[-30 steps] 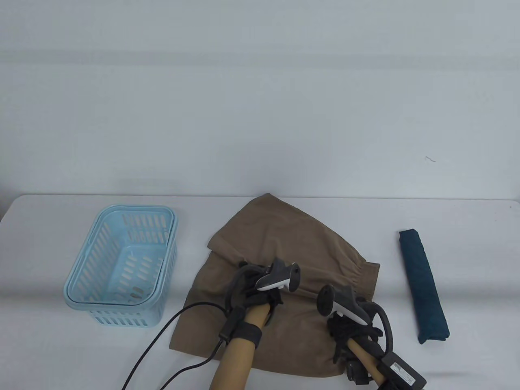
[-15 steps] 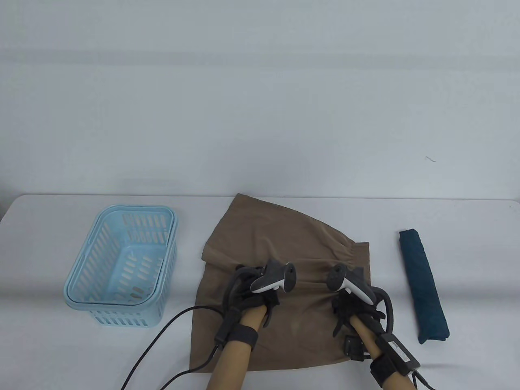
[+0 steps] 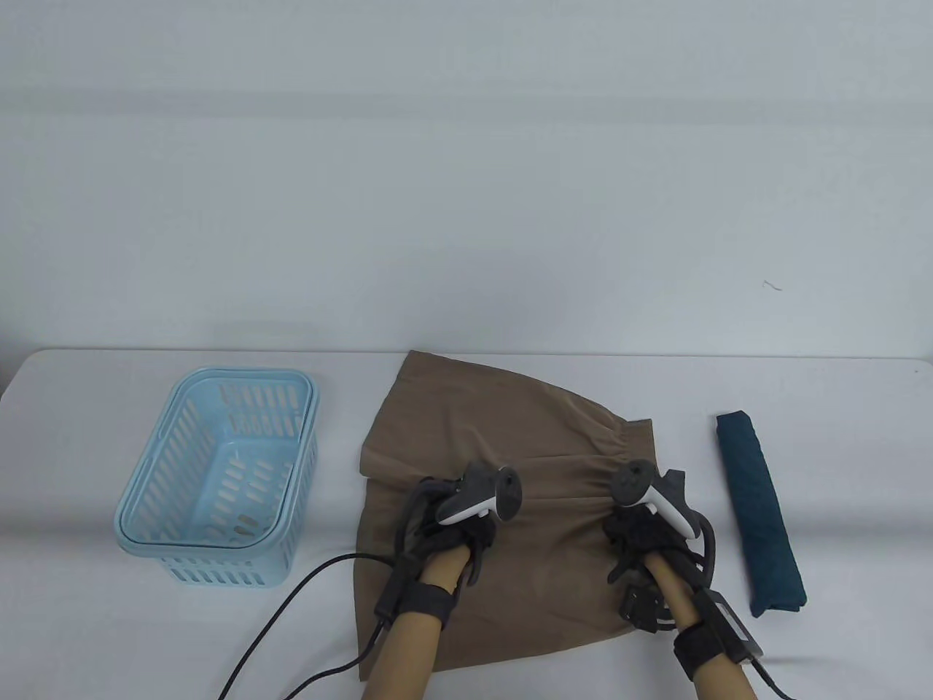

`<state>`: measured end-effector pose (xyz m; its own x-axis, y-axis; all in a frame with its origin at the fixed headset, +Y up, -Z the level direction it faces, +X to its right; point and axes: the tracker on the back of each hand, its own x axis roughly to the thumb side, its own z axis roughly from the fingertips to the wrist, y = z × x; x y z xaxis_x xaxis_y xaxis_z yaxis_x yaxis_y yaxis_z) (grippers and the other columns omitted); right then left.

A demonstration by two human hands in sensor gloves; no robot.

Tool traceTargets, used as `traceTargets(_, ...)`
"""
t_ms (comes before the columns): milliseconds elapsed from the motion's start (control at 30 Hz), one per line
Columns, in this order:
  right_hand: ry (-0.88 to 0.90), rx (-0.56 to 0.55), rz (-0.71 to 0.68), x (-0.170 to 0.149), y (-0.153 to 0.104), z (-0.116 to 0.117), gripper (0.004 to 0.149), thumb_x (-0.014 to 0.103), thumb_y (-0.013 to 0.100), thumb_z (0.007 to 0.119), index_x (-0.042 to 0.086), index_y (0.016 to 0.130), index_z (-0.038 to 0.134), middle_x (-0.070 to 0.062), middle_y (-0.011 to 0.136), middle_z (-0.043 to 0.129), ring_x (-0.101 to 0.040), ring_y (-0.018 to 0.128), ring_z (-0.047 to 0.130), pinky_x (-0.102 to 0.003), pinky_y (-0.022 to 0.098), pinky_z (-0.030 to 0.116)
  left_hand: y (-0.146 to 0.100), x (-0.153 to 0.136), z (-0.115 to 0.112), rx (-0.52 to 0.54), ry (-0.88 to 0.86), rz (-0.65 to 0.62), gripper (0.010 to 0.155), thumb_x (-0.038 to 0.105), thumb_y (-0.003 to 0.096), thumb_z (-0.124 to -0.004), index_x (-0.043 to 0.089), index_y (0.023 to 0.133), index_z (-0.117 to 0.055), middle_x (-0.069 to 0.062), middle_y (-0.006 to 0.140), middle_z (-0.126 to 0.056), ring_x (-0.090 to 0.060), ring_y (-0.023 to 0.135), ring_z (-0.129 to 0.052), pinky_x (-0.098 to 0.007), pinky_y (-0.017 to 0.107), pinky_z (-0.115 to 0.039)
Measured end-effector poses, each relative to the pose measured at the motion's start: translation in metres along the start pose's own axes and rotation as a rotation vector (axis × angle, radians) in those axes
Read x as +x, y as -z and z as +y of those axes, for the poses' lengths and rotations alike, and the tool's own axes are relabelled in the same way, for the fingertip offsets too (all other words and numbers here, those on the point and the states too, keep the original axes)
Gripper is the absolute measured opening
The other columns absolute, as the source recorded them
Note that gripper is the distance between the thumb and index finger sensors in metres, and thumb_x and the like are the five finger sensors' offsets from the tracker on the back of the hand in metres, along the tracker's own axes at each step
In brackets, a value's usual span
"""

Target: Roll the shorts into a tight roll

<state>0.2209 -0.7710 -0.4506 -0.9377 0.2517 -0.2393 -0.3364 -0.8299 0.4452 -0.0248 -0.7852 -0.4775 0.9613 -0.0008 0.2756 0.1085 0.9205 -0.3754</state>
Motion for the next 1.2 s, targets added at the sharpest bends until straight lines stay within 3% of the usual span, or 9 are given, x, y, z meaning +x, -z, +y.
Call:
traceTargets(133,0.001,0.037,-0.071,-0.011,-0.004,-0.004,0.062,0.035,0.057,0.057,0.010,0.110,0.036,-0.012,0.116,0.014,-0.043,0.108,0.015,-0.076,0.069,0.013,-0.016,-0.012,0.009,-0.015,-0.060,-0.049,0.067,0.037,0.0527,-0.067,0.010,0.108,-0.040,-0.021,0.113,-0.037,-0.048,0.105,-0.043,-0.071,0.069,-0.030)
traceTargets(233,0.011,-0.081,-0.131,-0.029,-0.020,-0.019,0.063,0.033,0.057,0.059,0.014,0.110,0.031,-0.013,0.117,0.019,-0.044,0.108,0.017,-0.075,0.070,0.016,-0.045,-0.024,0.020,0.041,-0.048,-0.119,0.070,0.036,0.0521,-0.069,0.010,0.109,-0.037,-0.022,0.114,-0.033,-0.050,0.105,-0.039,-0.071,0.069,-0.029)
traceTargets(333,-0.092,-0.127,-0.153,-0.045,-0.037,-0.029,0.063,0.031,0.056,0.061,0.016,0.110,0.031,-0.012,0.117,0.019,-0.044,0.109,0.017,-0.075,0.070,0.017,-0.078,-0.036,0.023,0.056,-0.010,-0.173,0.071,0.036,0.0522,-0.069,0.010,0.109,-0.037,-0.022,0.115,-0.033,-0.050,0.106,-0.037,-0.071,0.069,-0.029)
traceTargets(433,-0.273,-0.134,-0.185,-0.057,-0.053,-0.030,0.065,0.029,0.056,0.065,0.017,0.110,0.030,-0.011,0.117,0.020,-0.043,0.109,0.018,-0.074,0.071,0.019,-0.117,-0.044,0.016,0.033,0.011,-0.238,0.070,0.036,0.0524,-0.069,0.011,0.109,-0.037,-0.021,0.115,-0.034,-0.050,0.106,-0.038,-0.071,0.069,-0.029)
traceTargets(633,-0.520,-0.083,-0.212,-0.061,-0.070,-0.010,0.078,0.029,0.051,0.075,0.016,0.110,0.025,-0.012,0.117,0.018,-0.043,0.108,0.019,-0.074,0.071,0.021,-0.168,-0.043,-0.014,-0.050,0.138,-0.311,0.077,0.040,0.0504,-0.072,0.011,0.110,-0.034,-0.021,0.116,-0.031,-0.050,0.107,-0.037,-0.072,0.069,-0.029)
traceTargets(800,-0.647,-0.069,-0.217,-0.054,-0.070,0.013,0.081,0.029,0.050,0.076,0.015,0.110,0.023,-0.013,0.116,0.017,-0.043,0.108,0.020,-0.073,0.071,0.023,-0.182,-0.040,-0.046,-0.124,0.237,-0.304,0.090,0.048,0.0469,-0.073,0.007,0.110,-0.024,-0.027,0.115,-0.024,-0.052,0.106,-0.035,-0.073,0.068,-0.029)
traceTargets(933,-0.651,-0.061,-0.220,-0.050,-0.064,0.021,0.078,0.028,0.051,0.075,0.016,0.109,0.025,-0.012,0.116,0.019,-0.042,0.108,0.023,-0.073,0.071,0.024,-0.180,-0.041,-0.063,-0.188,0.248,-0.257,0.098,0.052,0.0454,-0.072,0.003,0.109,-0.017,-0.030,0.113,-0.019,-0.056,0.106,-0.033,-0.074,0.068,-0.029)
traceTargets(1200,-0.616,-0.105,-0.228,-0.050,-0.060,0.023,0.067,0.025,0.052,0.072,0.019,0.107,0.035,-0.009,0.116,0.032,-0.038,0.109,0.033,-0.072,0.071,0.028,-0.177,-0.045,-0.067,-0.192,0.176,-0.228,0.088,0.046,0.0477,-0.072,0.005,0.110,-0.025,-0.027,0.114,-0.026,-0.055,0.105,-0.038,-0.072,0.068,-0.033)
